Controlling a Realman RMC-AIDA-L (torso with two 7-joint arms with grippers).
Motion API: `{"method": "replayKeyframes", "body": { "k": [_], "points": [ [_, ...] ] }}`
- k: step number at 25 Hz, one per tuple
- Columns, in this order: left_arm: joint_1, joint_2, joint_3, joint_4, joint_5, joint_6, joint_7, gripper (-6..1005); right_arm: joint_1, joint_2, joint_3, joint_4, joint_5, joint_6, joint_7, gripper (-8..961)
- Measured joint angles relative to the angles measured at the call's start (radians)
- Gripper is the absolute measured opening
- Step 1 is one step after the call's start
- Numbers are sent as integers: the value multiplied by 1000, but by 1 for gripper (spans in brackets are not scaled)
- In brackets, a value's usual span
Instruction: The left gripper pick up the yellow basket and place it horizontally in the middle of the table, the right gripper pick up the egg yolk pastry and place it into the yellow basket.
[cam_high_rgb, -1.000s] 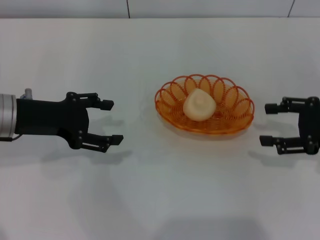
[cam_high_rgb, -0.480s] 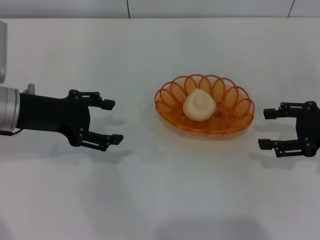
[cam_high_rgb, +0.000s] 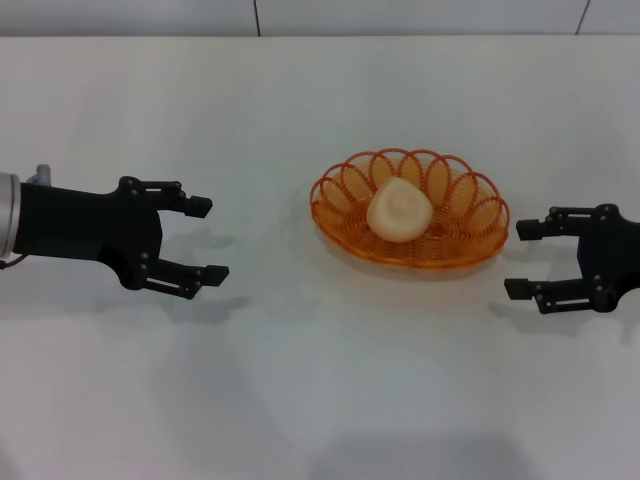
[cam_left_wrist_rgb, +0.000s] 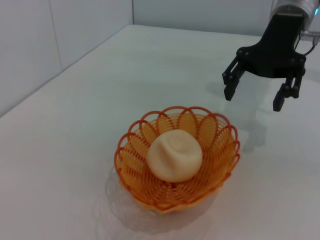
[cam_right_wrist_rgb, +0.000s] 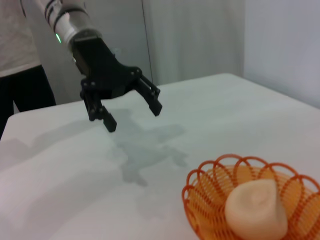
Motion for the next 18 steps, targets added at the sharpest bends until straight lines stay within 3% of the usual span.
{"method": "replayKeyframes", "body": {
  "k": [4, 18],
  "points": [
    [0, 4, 2, 1, 2, 1, -1, 880, 7, 13, 5, -6, -20, 6, 5, 770],
    [-3, 5, 1, 8, 27, -1, -1, 880, 7, 18, 6, -7, -17, 6, 7, 770]
  ]
}}
